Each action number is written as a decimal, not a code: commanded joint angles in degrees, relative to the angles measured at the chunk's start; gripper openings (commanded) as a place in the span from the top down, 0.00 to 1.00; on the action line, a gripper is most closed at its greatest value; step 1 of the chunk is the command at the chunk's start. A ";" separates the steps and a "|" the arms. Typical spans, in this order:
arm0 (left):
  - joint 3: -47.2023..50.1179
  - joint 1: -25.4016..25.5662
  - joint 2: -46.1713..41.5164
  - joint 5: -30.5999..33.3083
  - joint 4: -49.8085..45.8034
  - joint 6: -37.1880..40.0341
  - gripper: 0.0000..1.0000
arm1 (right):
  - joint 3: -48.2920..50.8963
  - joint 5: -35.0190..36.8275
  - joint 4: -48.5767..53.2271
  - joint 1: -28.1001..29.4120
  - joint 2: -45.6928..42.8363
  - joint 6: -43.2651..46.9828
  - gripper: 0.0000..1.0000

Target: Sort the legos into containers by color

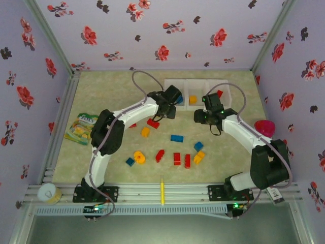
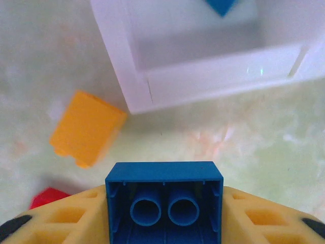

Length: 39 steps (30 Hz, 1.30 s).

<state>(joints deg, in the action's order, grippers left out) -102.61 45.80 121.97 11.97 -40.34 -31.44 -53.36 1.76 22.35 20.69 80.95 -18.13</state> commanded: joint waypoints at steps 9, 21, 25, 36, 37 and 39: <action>-11.28 -3.02 2.49 1.56 0.83 7.47 0.53 | 1.38 1.67 0.57 0.80 -3.34 -1.05 0.51; -24.56 -4.63 13.96 1.68 3.38 12.91 0.53 | 3.07 2.63 1.90 3.46 -4.93 -2.00 0.51; -24.75 -4.64 14.78 1.73 4.12 12.98 0.52 | 3.35 2.63 2.46 3.88 -5.01 -2.09 0.51; -25.08 -4.67 15.89 1.47 4.48 13.33 0.39 | 3.36 2.45 2.53 4.63 -4.40 -2.41 0.50; -25.16 -4.65 15.88 1.52 4.49 13.41 0.37 | 3.27 2.46 2.52 4.70 -4.35 -2.43 0.51; -25.36 -4.62 15.83 1.56 4.55 13.60 0.36 | 3.05 2.45 2.59 4.78 -4.25 -2.37 0.50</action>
<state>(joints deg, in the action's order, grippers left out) -125.97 41.28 137.34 13.06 -36.42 -18.87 -50.52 3.05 24.14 24.91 77.03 -19.64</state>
